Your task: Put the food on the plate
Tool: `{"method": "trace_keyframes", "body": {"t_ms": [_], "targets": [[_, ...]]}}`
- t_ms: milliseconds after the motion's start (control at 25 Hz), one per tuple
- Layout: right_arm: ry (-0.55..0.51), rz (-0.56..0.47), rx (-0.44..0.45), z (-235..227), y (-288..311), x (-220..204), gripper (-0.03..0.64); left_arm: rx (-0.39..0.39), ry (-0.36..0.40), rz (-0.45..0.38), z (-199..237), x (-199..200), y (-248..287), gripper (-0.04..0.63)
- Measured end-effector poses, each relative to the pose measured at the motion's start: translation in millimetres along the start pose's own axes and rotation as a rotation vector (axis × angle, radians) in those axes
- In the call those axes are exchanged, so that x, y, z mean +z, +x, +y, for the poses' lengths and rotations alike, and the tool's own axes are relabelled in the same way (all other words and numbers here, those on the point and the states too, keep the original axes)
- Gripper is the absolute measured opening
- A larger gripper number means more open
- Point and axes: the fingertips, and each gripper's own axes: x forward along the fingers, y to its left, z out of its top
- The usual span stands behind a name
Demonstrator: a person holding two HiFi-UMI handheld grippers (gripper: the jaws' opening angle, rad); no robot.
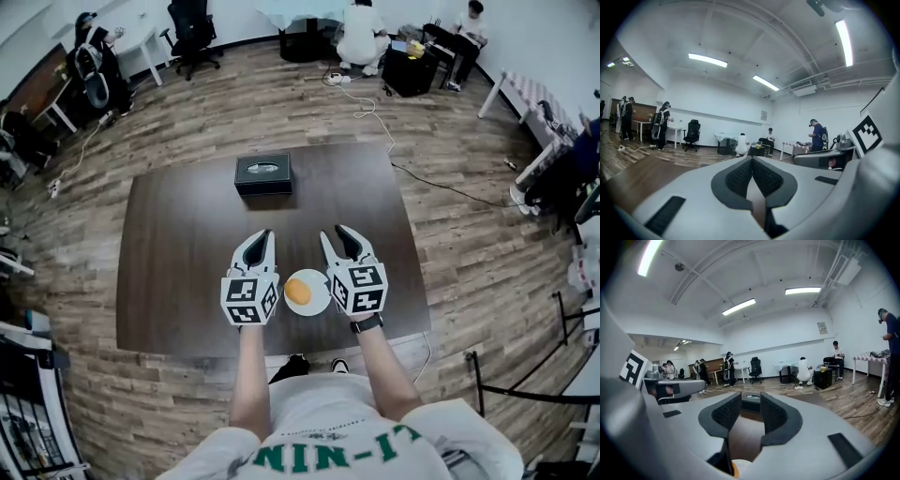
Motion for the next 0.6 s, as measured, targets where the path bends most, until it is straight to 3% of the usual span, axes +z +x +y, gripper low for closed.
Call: {"method": "trace_keyframes", "body": {"t_ms": [360, 600], "targets": [[-0.027, -0.125, -0.026, 1, -31, 59, 0.063, -0.016, 0.061, -0.106, -26, 56, -15, 0.014], [-0.063, -0.203, 0.018, 11, -49, 92, 0.017, -0.035, 0.095, -0.197, -39, 89, -22, 0.014]]}}
